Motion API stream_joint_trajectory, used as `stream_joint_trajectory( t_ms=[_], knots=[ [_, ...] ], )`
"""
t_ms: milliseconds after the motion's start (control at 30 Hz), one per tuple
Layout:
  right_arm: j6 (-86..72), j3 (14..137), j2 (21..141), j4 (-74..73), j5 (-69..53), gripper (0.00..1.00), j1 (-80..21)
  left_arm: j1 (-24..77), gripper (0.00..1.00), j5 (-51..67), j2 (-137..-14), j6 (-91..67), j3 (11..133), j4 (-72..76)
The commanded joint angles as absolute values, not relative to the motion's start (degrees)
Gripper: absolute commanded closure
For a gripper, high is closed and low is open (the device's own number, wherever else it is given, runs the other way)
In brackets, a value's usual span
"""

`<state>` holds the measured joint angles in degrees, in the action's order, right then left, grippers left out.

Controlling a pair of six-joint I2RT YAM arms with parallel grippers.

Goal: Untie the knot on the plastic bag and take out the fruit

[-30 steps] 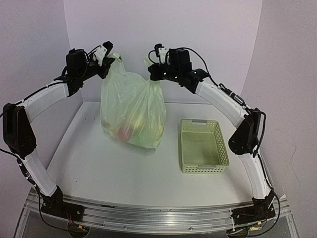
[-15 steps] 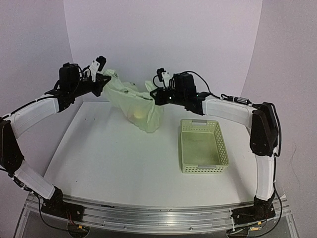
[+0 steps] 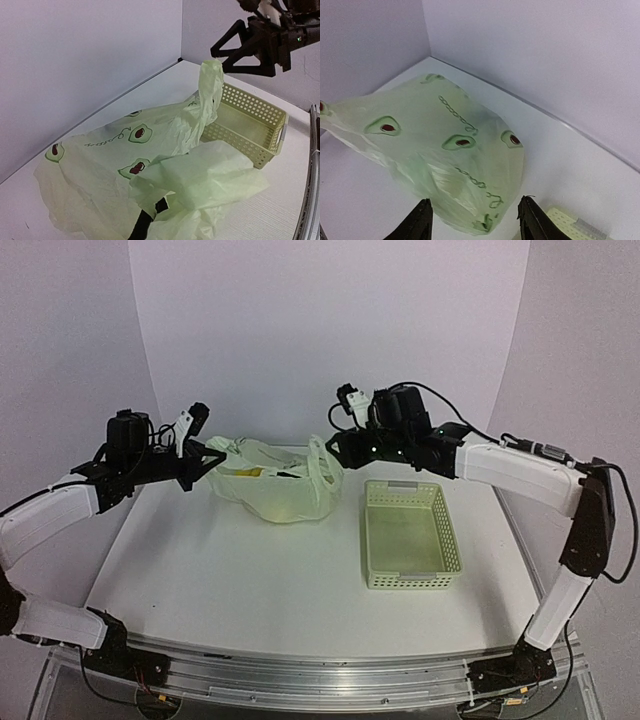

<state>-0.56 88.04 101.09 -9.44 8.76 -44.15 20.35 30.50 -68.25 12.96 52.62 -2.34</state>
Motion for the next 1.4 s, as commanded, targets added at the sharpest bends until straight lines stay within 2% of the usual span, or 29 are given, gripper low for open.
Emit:
stream_joint_trajectory(
  t_ms=[0,67,133,300,500,967,1367],
  knots=[
    [9.1,93.6,100.1,-13.1,6.1,0.45,-51.8,20.9,1.00,35.3,-64.5,13.0,49.7,0.4],
    [8.2,95.5,102.1,-12.1,-4.8,0.47,-53.3,21.0,1.00,35.1,-63.8,13.1,48.8,1.4],
    [4.9,97.8,105.8,-9.7,-16.3,0.54,-53.5,21.0,1.00,34.7,-63.9,12.9,48.9,1.5],
    [-2.7,106.6,117.6,-5.3,-26.2,0.74,-53.6,21.0,1.00,32.0,-65.0,9.6,49.0,3.8],
    [-6.2,112.1,124.9,0.1,-23.0,0.81,-53.5,21.0,1.00,31.0,-64.7,8.9,48.7,5.3],
    [-14.9,113.4,126.4,4.5,-21.4,0.78,-51.1,21.0,1.00,29.8,-65.5,11.7,48.2,7.8],
    [-12.9,121.5,134.3,1.7,-9.7,0.87,-50.8,21.0,1.00,35.9,-66.2,15.2,48.5,12.2]
  ],
)
